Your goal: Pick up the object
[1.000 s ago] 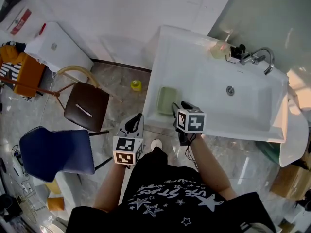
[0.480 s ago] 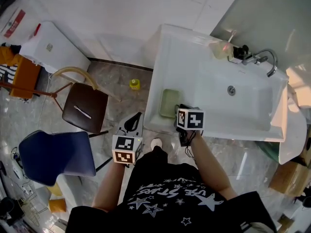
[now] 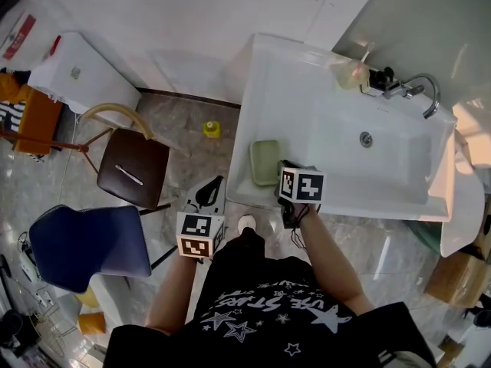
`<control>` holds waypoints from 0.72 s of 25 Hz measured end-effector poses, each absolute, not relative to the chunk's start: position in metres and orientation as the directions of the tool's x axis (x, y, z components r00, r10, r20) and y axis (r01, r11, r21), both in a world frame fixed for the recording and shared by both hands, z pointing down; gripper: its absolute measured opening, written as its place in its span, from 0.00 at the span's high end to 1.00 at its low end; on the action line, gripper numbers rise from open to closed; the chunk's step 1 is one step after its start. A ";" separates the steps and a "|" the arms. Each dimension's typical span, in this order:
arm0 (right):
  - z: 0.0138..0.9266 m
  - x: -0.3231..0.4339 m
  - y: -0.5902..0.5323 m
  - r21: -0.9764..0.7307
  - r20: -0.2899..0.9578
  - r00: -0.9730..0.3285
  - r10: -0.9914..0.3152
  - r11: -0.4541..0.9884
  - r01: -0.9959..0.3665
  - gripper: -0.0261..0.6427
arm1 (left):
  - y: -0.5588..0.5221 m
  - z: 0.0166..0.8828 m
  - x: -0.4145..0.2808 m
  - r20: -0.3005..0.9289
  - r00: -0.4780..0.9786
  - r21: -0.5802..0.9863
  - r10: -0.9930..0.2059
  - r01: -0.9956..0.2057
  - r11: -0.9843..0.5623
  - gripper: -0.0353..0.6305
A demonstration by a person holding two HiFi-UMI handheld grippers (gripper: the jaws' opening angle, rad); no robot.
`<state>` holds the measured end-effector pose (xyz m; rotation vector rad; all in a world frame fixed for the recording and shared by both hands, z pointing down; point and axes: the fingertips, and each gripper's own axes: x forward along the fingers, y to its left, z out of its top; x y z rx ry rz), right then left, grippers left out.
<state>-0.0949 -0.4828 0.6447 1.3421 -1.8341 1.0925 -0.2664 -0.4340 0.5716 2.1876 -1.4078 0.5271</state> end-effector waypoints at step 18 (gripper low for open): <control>0.561 -0.039 -0.445 -0.345 0.706 -0.361 -0.609 0.150 -0.927 0.92 | -0.379 0.518 -0.217 0.494 0.375 0.125 -0.784 -0.923 -0.363 0.91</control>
